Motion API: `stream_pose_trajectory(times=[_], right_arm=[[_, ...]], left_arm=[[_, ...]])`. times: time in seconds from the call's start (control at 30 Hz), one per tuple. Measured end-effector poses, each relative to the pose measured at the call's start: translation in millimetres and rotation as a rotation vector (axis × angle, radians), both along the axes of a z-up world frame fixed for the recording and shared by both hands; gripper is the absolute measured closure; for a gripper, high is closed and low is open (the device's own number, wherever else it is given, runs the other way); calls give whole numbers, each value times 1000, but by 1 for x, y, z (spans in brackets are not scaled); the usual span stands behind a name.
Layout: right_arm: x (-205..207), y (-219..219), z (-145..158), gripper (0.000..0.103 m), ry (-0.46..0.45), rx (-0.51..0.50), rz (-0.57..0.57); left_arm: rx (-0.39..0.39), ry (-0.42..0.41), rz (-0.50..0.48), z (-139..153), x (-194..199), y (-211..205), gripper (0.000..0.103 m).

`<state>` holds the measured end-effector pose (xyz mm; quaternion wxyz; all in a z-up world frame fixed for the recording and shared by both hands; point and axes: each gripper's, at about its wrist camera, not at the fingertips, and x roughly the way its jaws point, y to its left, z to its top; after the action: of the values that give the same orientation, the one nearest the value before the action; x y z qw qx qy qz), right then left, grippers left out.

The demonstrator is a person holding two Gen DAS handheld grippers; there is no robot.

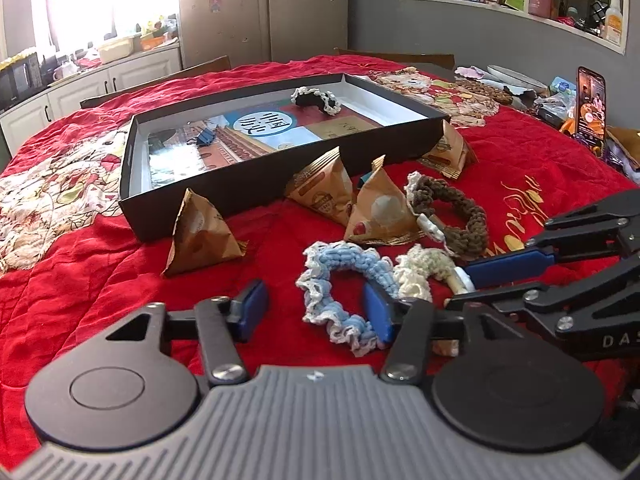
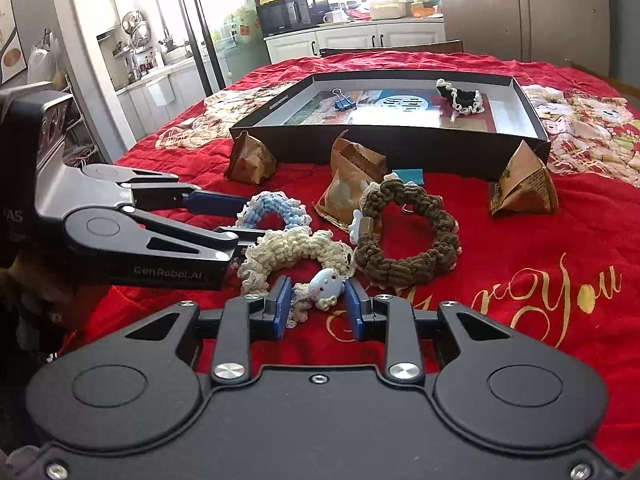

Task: Organize objects
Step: 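Grasp the blue-and-white scrunchie with left gripper while right gripper grasps the cream scrunchie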

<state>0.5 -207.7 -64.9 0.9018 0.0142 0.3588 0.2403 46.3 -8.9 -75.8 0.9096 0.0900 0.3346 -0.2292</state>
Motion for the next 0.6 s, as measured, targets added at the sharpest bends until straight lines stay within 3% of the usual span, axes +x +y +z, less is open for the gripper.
stream_pose_trajectory(times=[0.3,0.6], right_arm=[[-3,4,0,82,-25,-15,24],[-8,8,2,83,-58,-46,42]], left_arm=[[-23,6,-24,1,-2,-1,73],[-6,-1,-29,3,-5,-2,85]])
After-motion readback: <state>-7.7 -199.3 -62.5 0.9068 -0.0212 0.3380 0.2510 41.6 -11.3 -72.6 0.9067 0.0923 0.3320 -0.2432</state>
